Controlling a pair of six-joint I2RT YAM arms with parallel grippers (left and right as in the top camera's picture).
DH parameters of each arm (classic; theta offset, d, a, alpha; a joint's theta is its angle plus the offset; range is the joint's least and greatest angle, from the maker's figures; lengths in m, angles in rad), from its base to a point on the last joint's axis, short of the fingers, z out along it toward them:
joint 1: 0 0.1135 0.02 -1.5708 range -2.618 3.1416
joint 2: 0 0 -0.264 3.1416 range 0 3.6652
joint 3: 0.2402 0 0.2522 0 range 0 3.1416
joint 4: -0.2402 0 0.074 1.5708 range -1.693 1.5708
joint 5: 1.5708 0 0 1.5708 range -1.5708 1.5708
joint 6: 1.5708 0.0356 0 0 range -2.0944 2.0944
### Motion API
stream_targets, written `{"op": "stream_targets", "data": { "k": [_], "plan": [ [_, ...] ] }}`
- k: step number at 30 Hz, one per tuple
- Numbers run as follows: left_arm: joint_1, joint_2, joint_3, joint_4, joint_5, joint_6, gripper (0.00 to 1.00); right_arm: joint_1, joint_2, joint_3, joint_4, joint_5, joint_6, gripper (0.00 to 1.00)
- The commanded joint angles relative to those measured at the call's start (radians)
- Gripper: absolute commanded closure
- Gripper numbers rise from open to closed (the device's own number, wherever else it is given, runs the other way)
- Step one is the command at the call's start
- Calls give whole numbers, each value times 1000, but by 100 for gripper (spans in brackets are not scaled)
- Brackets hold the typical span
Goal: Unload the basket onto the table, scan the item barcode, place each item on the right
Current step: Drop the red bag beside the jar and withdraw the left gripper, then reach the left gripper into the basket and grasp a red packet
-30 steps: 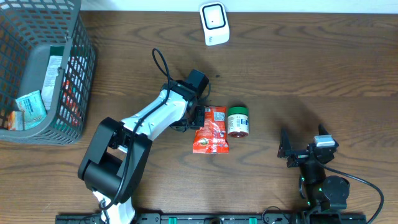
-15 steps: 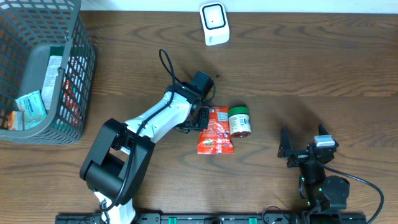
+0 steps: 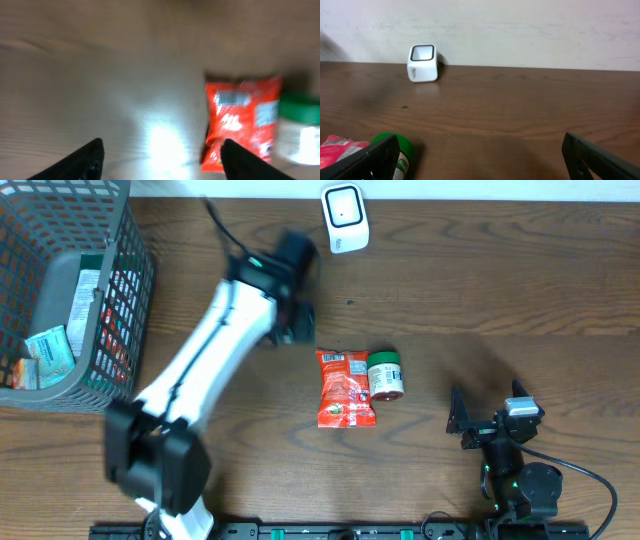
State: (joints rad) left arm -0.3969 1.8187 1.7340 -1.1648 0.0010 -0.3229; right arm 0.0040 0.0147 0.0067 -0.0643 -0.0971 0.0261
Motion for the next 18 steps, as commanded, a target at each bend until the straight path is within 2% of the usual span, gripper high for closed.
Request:
{"op": "stream_targets", "data": {
  "k": [1, 5, 9, 15, 18],
  "plan": [
    [87, -79, 190, -38, -108, 53, 21, -10, -3, -1, -3, 2, 3, 1],
    [246, -110, 317, 5, -184, 79, 17, -10, -3, -1, -3, 2, 3, 1],
    [442, -117, 318, 68, -190, 79, 15, -10, -3, -1, -3, 2, 3, 1],
    [677, -98, 299, 71, -189, 79, 14, -10, -3, -1, -3, 2, 3, 1],
    [746, -92, 270, 71, -188, 74, 14, -10, -3, -1, -3, 2, 3, 1]
  ]
}}
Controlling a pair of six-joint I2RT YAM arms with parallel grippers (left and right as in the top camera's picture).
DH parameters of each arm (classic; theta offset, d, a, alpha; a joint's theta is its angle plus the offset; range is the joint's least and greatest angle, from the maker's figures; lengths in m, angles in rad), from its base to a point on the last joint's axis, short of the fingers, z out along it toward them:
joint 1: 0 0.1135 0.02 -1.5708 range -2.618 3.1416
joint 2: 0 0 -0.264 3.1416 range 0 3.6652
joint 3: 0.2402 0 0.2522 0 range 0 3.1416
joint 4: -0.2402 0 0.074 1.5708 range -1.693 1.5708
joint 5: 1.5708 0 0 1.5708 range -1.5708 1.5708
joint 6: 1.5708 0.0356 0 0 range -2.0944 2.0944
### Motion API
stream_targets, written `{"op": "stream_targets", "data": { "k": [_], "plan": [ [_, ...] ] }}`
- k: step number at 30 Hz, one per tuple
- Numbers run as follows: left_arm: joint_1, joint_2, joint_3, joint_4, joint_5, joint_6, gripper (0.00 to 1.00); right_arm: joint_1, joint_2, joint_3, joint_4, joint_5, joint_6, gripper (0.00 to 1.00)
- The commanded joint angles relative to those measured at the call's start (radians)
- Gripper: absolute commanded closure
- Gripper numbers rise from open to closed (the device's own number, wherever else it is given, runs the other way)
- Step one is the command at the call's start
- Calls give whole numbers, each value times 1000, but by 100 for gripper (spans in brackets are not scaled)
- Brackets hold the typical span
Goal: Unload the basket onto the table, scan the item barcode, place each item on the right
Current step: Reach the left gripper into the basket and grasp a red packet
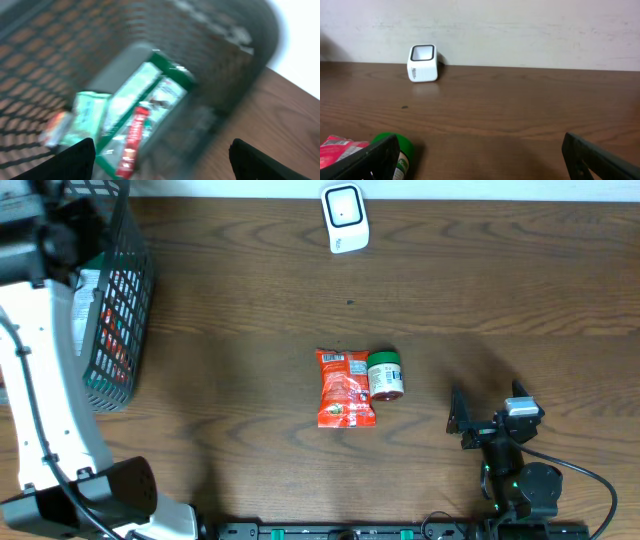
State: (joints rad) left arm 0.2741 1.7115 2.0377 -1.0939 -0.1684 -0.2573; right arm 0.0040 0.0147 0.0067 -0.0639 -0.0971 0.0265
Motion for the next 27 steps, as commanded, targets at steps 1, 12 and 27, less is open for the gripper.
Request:
{"op": "stream_targets", "data": {
  "k": [1, 12, 27],
  "plan": [
    [97, 19, -45, 0, -11, 6, 14, -10, -3, -1, -4, 2, 2, 1],
    [216, 132, -83, 20, 94, -8, 8, -10, -3, -1, -4, 2, 2, 1],
    [214, 415, -84, -20, 188, 70, 1, -10, -3, -1, -4, 2, 2, 1]
  ]
}}
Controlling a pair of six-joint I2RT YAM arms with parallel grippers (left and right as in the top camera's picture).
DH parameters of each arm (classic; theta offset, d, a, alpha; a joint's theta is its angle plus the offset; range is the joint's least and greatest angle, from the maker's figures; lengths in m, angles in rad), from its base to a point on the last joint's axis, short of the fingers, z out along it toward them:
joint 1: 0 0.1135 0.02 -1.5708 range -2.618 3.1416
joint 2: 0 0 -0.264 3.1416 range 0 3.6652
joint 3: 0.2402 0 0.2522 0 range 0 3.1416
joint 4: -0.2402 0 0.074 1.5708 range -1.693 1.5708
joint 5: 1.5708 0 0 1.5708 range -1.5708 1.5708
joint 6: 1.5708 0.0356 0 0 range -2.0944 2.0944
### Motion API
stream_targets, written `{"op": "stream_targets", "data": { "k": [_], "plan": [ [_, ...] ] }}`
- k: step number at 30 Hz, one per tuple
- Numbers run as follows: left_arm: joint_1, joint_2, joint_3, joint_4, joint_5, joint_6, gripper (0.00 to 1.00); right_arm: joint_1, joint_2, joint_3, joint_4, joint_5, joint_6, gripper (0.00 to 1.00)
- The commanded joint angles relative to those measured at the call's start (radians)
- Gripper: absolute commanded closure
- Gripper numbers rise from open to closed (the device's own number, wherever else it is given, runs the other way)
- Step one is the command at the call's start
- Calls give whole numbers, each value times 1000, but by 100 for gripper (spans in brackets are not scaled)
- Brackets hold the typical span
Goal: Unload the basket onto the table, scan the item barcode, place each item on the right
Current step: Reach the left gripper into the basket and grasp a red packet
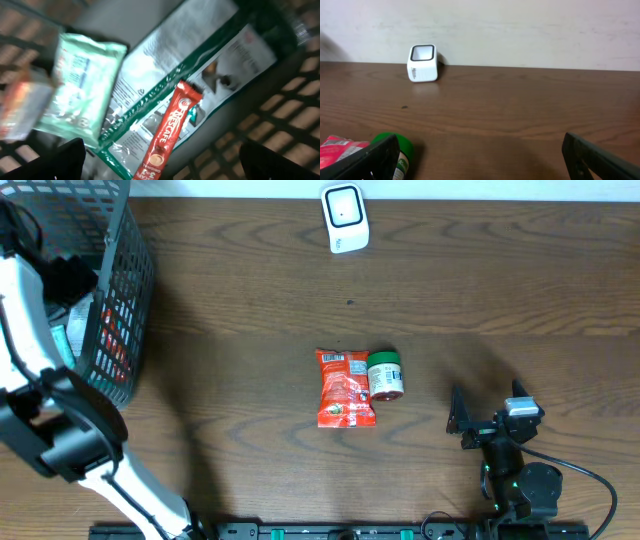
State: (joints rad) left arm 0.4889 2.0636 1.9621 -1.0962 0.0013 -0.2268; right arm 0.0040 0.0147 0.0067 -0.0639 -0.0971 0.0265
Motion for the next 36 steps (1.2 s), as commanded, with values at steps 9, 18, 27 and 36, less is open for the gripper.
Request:
{"op": "stream_targets", "data": {
  "k": [9, 18, 27, 36],
  "plan": [
    [-2, 163, -14, -33, 68, 69, 25, -10, -3, -1, -4, 2, 2, 1],
    [-2, 187, -94, 26, 69, 69, 46, -10, -3, -1, -4, 2, 2, 1],
    [-2, 186, -184, 97, 69, 69, 77, -10, -3, -1, -4, 2, 2, 1],
    [28, -43, -73, 67, 65, 47, 93, -10, -3, -1, -4, 2, 2, 1]
  ]
}}
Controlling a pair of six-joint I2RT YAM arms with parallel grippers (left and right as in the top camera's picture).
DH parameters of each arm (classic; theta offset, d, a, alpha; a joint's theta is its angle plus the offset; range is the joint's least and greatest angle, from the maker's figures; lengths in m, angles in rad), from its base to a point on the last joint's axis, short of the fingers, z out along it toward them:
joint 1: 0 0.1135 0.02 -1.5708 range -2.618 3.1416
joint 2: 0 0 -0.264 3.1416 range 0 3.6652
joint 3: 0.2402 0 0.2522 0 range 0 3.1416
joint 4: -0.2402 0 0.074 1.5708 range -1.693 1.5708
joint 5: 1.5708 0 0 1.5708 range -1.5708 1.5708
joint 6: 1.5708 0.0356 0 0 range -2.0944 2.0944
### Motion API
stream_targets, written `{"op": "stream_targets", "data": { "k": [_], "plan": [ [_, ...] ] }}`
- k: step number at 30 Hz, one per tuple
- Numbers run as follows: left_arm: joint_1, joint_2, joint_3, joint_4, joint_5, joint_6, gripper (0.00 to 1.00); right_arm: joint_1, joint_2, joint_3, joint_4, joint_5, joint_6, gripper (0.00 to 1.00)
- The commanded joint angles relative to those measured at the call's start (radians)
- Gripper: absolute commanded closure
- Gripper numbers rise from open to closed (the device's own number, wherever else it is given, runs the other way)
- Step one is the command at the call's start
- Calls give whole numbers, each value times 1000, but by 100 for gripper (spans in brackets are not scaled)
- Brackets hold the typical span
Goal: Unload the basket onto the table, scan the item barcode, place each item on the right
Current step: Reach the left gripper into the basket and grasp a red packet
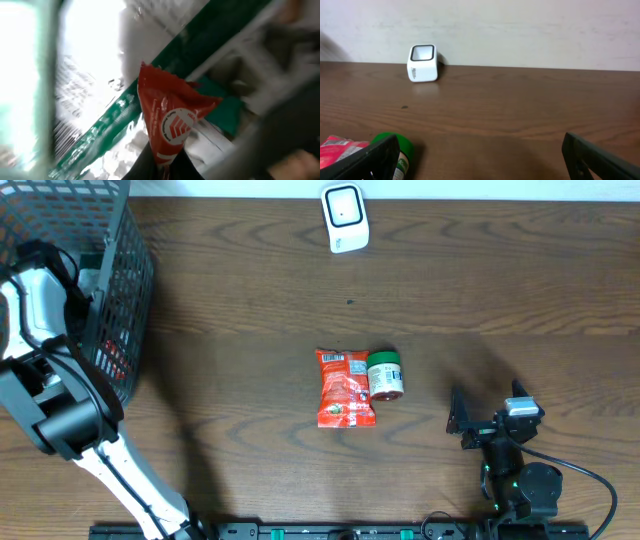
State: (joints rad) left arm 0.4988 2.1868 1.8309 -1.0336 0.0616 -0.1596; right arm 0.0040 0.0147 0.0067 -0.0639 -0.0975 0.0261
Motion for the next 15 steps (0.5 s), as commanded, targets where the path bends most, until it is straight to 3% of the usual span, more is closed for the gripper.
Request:
{"op": "stream_targets", "data": {
  "k": [1, 11, 15],
  "plan": [
    [21, -208, 58, 11, 5, -24, 93, -10, -3, -1, -4, 2, 3, 1],
    [21, -614, 58, 31, 1, -158, 93, -10, -3, -1, -4, 2, 3, 1],
    [21, -748, 58, 16, 133, -160, 93, -10, -3, -1, -4, 2, 3, 1]
  ]
}}
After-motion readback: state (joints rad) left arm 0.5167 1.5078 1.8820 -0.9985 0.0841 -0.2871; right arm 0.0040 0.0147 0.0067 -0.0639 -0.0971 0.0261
